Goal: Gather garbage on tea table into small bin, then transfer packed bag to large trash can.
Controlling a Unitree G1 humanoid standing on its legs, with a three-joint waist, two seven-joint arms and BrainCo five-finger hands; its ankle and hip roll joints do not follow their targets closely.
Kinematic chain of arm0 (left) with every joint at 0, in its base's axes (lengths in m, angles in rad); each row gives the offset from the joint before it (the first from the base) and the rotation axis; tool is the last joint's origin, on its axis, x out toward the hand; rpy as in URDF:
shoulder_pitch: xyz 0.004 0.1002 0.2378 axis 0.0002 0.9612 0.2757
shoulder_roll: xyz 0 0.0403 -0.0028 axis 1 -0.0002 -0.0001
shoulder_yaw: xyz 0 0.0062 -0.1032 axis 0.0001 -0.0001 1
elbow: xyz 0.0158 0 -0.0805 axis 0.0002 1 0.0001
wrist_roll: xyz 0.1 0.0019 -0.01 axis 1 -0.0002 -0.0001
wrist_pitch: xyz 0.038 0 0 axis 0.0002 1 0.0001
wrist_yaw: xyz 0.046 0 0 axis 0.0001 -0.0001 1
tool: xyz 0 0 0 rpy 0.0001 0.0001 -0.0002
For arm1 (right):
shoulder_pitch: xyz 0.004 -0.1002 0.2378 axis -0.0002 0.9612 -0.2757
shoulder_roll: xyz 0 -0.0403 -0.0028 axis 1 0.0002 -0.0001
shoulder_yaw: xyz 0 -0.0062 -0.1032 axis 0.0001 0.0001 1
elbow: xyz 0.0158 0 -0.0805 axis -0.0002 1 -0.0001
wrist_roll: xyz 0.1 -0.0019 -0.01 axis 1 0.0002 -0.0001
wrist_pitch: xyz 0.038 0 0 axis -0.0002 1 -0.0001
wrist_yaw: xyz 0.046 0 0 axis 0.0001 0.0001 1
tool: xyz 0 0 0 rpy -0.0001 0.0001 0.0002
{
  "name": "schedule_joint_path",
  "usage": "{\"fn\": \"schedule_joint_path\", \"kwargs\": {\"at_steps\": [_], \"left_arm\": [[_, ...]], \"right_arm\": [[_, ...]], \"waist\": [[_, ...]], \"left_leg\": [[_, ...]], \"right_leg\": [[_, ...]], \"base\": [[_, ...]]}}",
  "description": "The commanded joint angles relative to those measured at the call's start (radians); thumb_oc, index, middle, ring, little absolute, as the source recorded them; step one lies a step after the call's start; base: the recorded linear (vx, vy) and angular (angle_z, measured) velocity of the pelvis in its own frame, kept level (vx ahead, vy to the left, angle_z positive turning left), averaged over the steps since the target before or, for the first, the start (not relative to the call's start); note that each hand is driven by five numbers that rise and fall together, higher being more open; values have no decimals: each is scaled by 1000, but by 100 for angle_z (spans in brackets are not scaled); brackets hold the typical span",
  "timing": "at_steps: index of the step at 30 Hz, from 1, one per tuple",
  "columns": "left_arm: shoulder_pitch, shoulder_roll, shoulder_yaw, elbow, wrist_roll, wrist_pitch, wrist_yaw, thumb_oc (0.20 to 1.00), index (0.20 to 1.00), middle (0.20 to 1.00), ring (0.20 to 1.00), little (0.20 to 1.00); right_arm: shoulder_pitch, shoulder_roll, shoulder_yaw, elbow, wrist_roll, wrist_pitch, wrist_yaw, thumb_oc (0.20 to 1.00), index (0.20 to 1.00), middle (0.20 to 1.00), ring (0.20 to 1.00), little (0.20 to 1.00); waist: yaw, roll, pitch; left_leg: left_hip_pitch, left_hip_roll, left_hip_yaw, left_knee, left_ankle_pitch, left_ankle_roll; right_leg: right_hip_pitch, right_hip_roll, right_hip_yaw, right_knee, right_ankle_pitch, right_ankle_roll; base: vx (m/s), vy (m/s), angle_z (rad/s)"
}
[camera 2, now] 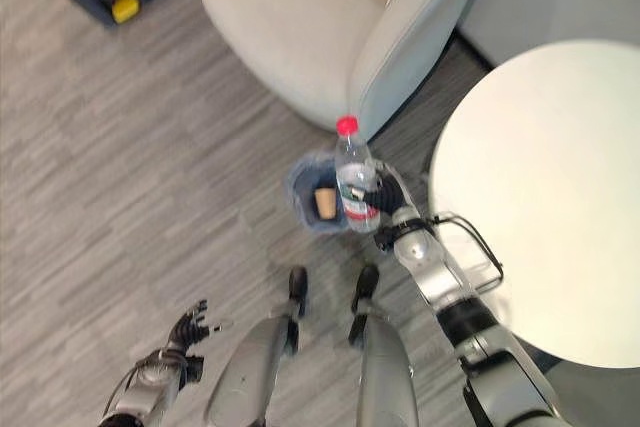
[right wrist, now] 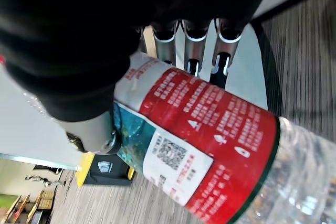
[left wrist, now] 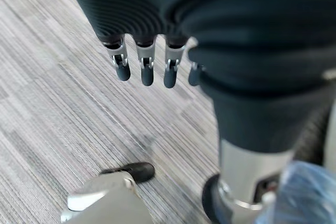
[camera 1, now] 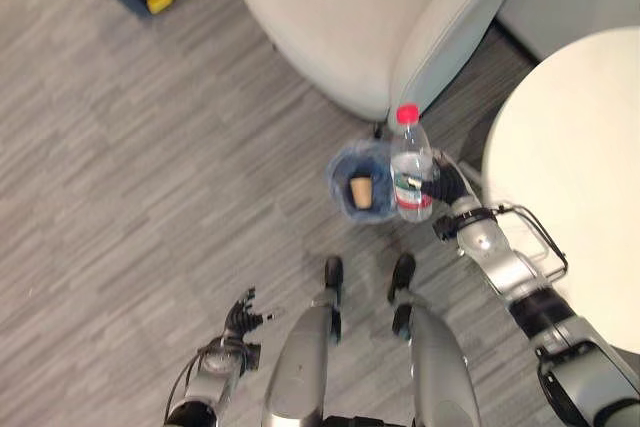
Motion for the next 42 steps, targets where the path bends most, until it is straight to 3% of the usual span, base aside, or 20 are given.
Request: {"fn": "schedule_joint_path", "kwargs": {"at_steps": [1, 5, 14, 22, 29, 30, 31, 37, 42], "left_arm": [[80, 36, -32, -16, -46, -24, 37, 1000, 1000, 1000, 1000, 1000], [12, 58, -59, -64, -73, -38, 59, 1000, 1000, 1000, 1000, 1000], [-85, 98, -116, -97, -102, -50, 68, 1000, 1000, 1000, 1000, 1000], [-98, 114, -162, -112, -121, -49, 64, 1000, 1000, 1000, 1000, 1000], [-105, 119, -185, -110, -113, -55, 64, 1000, 1000, 1000, 1000, 1000], [-111, 117, -188, -103, -113, -56, 64, 1000, 1000, 1000, 1000, 1000], [-114, 116, -189, -102, -110, -55, 64, 1000, 1000, 1000, 1000, 1000], [-119, 98, -185, -99, -104, -53, 68, 1000, 1000, 1000, 1000, 1000], [-140, 85, -173, -89, -77, -50, 81, 1000, 1000, 1000, 1000, 1000]], "right_arm": [[68, 19, 39, -76, -24, -39, -69, 200, 200, 200, 200, 200], [-69, -7, 53, -21, -32, -27, -113, 200, 200, 200, 200, 200], [-352, -77, 112, 165, 32, -13, -148, 200, 200, 200, 200, 200], [-489, -119, 170, 357, 91, 3, -155, 200, 200, 200, 200, 200], [-545, -129, 228, 447, 78, 8, -157, 200, 200, 200, 200, 200], [-553, -130, 241, 467, 73, 9, -156, 523, 523, 523, 523, 523], [-553, -130, 246, 473, 69, 11, -157, 1000, 1000, 1000, 1000, 1000], [-508, -104, 264, 463, 26, 16, -159, 1000, 1000, 1000, 1000, 1000], [-462, -92, 331, 425, -131, 48, -142, 1000, 1000, 1000, 1000, 1000]], "waist": [[2, -17, -132], [5, 0, -102], [17, -16, -101], [39, -21, -125], [50, -25, -156], [52, -26, -162], [50, -26, -165], [40, -37, -171], [17, -48, -161]], "left_leg": [[-60, -9, 7, 100, -95, -14], [-275, -17, -2, 249, -118, -4], [-625, -43, -16, 483, -164, 21], [-775, -75, -32, 575, -184, 30], [-804, -85, -42, 547, -172, 29], [-803, -85, -42, 536, -168, 28], [-803, -86, -43, 530, -166, 28], [-769, -76, -44, 475, -157, 28], [-729, -68, -44, 425, -151, 26]], "right_leg": [[45, -13, -6, -12, -140, 78], [-171, -56, 10, 173, -185, 64], [-520, -100, 78, 434, -255, 32], [-658, -131, 96, 538, -299, 8], [-687, -138, 89, 532, -298, 12], [-687, -140, 85, 526, -295, 15], [-686, -138, 84, 523, -293, 17], [-651, -119, 77, 466, -268, 32], [-616, -99, 67, 415, -249, 47]], "base": [[-87, 56, 29], [-71, 42, 22], [1, 17, 13], [39, -15, 12], [18, -9, 5], [2, -7, 7], [9, -1, 7], [-1, 13, 2], [-16, -9, -6]]}}
